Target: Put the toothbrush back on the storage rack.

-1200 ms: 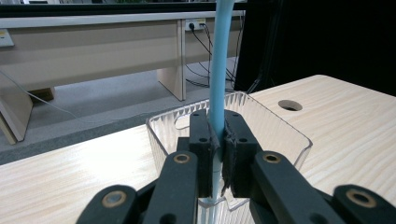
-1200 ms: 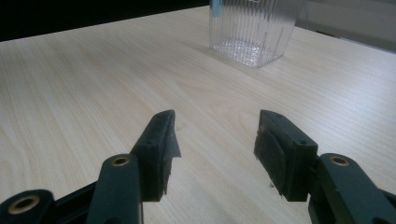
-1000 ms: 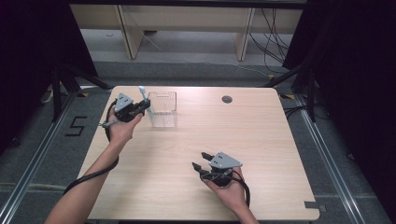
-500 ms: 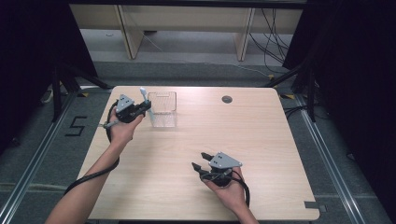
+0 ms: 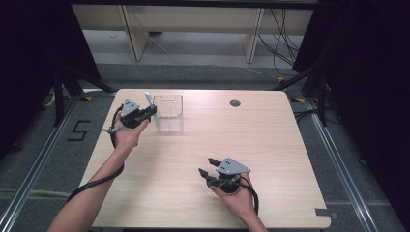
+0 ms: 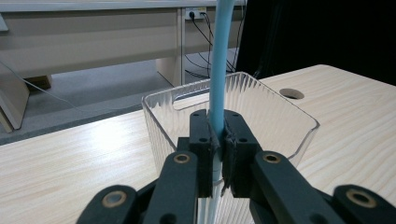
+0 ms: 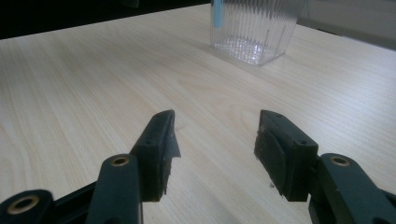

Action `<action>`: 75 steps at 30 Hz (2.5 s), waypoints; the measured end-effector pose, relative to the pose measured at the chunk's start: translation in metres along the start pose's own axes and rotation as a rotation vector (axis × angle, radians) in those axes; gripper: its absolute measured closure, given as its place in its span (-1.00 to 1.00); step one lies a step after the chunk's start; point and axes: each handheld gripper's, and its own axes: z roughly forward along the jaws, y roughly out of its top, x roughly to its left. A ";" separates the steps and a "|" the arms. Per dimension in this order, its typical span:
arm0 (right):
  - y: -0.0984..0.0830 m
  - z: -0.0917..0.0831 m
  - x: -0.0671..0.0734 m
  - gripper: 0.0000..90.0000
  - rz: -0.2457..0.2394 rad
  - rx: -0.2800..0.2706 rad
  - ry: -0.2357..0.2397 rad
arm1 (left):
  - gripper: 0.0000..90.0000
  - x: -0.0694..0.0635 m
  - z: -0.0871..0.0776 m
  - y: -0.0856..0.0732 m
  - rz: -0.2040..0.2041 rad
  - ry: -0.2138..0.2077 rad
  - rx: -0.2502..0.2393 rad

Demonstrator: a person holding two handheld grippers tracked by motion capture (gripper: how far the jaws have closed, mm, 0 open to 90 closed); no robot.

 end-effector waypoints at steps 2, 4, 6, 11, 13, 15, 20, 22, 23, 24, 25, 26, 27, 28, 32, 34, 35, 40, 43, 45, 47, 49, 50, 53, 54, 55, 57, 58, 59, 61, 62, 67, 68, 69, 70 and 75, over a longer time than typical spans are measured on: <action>-0.001 0.001 0.001 0.05 0.005 -0.008 -0.001 | 0.84 0.000 0.000 -0.001 0.001 0.001 0.005; -0.001 0.001 0.001 0.05 0.008 -0.006 0.000 | 0.84 0.000 0.000 -0.001 0.000 0.000 0.003; 0.000 0.001 0.000 0.05 -0.006 -0.010 -0.008 | 0.84 0.000 0.000 -0.002 -0.005 0.001 0.002; -0.001 0.001 0.000 0.05 -0.005 -0.009 -0.006 | 0.84 0.001 0.001 -0.003 -0.008 0.000 0.004; -0.001 0.001 0.001 0.05 0.007 -0.006 0.000 | 0.84 0.001 0.001 -0.003 -0.011 0.000 0.006; -0.001 0.001 0.001 0.05 0.007 -0.006 0.000 | 0.84 0.001 0.002 -0.004 -0.010 0.001 0.009; -0.001 0.001 0.001 0.05 0.006 0.004 0.003 | 0.84 0.001 0.002 -0.004 -0.010 0.001 0.011; -0.001 0.001 0.001 0.05 0.007 0.004 0.003 | 0.84 0.001 0.002 -0.004 -0.015 0.001 0.011; -0.001 0.001 0.001 0.05 0.006 0.004 0.003 | 0.84 0.001 0.002 -0.005 -0.018 0.001 0.012; -0.001 0.001 0.001 0.05 0.006 0.004 0.003 | 0.84 0.001 0.002 -0.005 -0.018 0.001 0.012; -0.001 0.001 0.001 0.05 0.000 0.003 0.003 | 0.84 0.001 0.002 -0.005 -0.017 0.001 0.013; -0.001 0.000 0.001 0.05 0.011 0.006 0.003 | 0.84 0.001 0.002 -0.005 -0.017 0.002 0.014; -0.001 0.000 0.001 0.05 0.011 0.006 0.003 | 0.84 0.001 0.002 -0.005 -0.017 0.002 0.015; -0.001 0.001 0.001 0.05 0.009 0.005 0.003 | 0.83 0.001 0.002 -0.006 -0.018 0.004 0.016; -0.001 0.000 0.001 0.05 0.009 0.005 0.003 | 0.79 0.001 0.001 -0.005 -0.015 0.011 0.014; -0.001 0.000 0.001 0.05 0.010 0.005 0.003 | 0.75 0.001 0.000 -0.005 -0.018 0.016 0.011; -0.001 0.000 0.001 0.05 0.010 0.005 0.003 | 0.71 0.001 0.000 -0.004 -0.016 0.018 0.010; -0.001 0.000 0.000 0.04 -0.007 0.003 -0.004 | 0.48 0.002 -0.003 -0.003 -0.040 0.029 0.019; -0.001 0.000 0.001 0.04 0.012 0.007 0.004 | 0.25 0.002 -0.004 -0.005 -0.050 0.036 0.021; -0.001 0.000 0.001 0.04 0.010 0.006 0.003 | 0.19 0.003 -0.006 -0.005 -0.059 0.040 0.019; -0.001 0.000 0.001 0.04 0.010 0.007 0.002 | 0.10 0.003 -0.008 -0.005 -0.065 0.041 0.016; -0.001 0.000 0.001 0.04 0.011 0.008 0.003 | -0.01 0.003 -0.011 -0.005 -0.071 0.043 0.017; -0.001 0.000 0.001 0.04 0.011 0.008 0.003 | -0.01 0.003 -0.012 -0.005 -0.076 0.043 0.017; -0.001 0.000 0.000 0.04 -0.006 0.004 -0.005 | -0.11 0.003 -0.015 -0.005 -0.087 0.045 0.027; -0.001 0.000 0.000 0.04 -0.006 0.004 -0.005 | -0.14 0.002 -0.016 -0.006 -0.086 0.045 0.032; -0.001 0.000 0.001 0.04 0.010 0.008 0.003 | -0.17 0.002 -0.017 -0.006 -0.083 0.045 0.038; -0.001 0.000 0.001 0.04 0.010 0.008 0.002 | -0.22 0.002 -0.019 -0.008 -0.081 0.050 0.044; -0.001 0.000 0.001 0.04 -0.001 0.004 -0.005 | -0.24 0.001 -0.021 -0.008 -0.081 0.052 0.045; -0.001 0.000 0.002 0.04 0.023 0.002 -0.003 | -0.25 0.001 -0.022 -0.009 -0.080 0.053 0.048; -0.001 0.000 0.002 0.04 0.021 0.002 -0.003 | -0.27 0.000 -0.026 -0.010 -0.078 0.049 0.049; -0.001 0.000 0.002 0.04 0.021 0.001 -0.003 | -0.27 0.000 -0.027 -0.010 -0.072 0.050 0.053; -0.001 0.000 0.000 0.04 0.003 0.006 0.003 | -0.28 -0.003 -0.035 -0.013 -0.078 0.039 0.064; -0.001 0.000 0.000 0.04 0.003 0.005 0.004 | -0.28 -0.004 -0.037 -0.014 -0.076 0.037 0.067; -0.001 0.000 0.001 0.04 0.009 0.001 0.001 | -0.29 -0.005 -0.039 -0.015 -0.077 0.035 0.069; -0.001 0.000 0.003 0.04 0.030 0.003 -0.003 | -0.29 -0.005 -0.040 -0.015 -0.076 0.036 0.069; -0.001 0.000 0.003 0.04 0.035 0.008 0.001 | -0.30 -0.007 -0.050 -0.017 -0.075 0.036 0.069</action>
